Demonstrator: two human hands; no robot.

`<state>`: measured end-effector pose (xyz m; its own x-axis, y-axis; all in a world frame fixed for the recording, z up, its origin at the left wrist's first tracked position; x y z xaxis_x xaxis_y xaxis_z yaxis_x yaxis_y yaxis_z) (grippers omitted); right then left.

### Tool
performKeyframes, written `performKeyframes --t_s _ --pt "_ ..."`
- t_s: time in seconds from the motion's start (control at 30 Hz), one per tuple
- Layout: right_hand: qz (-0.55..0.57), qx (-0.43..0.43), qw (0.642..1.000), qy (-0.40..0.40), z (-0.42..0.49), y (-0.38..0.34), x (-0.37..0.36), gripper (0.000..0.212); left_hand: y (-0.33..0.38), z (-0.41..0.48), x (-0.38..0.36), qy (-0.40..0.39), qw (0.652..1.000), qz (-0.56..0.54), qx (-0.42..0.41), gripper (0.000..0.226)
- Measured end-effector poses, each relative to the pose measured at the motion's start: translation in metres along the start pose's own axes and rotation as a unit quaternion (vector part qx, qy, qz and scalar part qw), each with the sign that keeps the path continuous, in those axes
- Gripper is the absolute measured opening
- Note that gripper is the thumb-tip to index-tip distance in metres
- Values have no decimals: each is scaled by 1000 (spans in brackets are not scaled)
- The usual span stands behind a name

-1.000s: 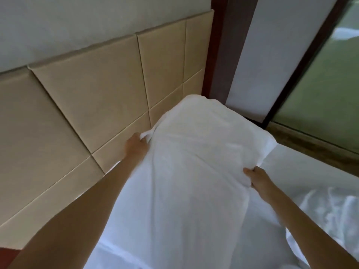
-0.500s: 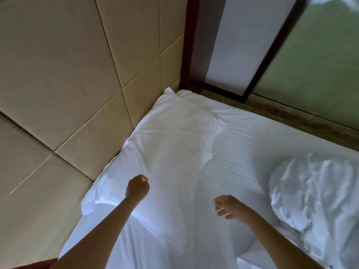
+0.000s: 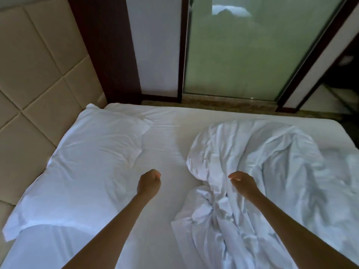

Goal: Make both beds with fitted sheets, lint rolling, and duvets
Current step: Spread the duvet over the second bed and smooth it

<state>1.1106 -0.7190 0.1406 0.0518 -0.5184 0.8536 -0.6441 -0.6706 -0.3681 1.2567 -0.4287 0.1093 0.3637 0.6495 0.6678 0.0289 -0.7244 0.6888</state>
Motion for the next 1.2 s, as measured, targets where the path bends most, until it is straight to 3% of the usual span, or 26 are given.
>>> performKeyframes --t_s 0.13,0.37,0.63,0.9,1.2 --pt "31 -3 999 43 -28 134 60 25 82 -67 -109 -10 1000 9 -18 26" --pt "66 -80 991 85 -91 360 149 23 238 -166 -295 -140 988 -15 -69 23" --pt "143 -110 981 71 -85 462 169 24 333 -178 -387 -176 979 39 -101 27" --pt "118 -181 974 71 -79 574 207 27 407 -174 -478 -223 961 65 -150 25" --pt "132 -197 971 39 -32 697 225 25 456 -201 -604 -264 953 82 -123 29"
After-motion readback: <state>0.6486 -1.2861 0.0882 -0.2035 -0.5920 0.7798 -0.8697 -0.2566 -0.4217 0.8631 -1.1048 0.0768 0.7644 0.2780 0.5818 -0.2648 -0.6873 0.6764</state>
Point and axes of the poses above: each hand's wrist, its own z-axis towards the middle knuckle, its own x-axis out of the back of the hand, y = z × x, the point moved 4 cm from there along z, towards the middle knuckle, and after that the axes turned 8 degrees about -z, right-handed, at the moved point
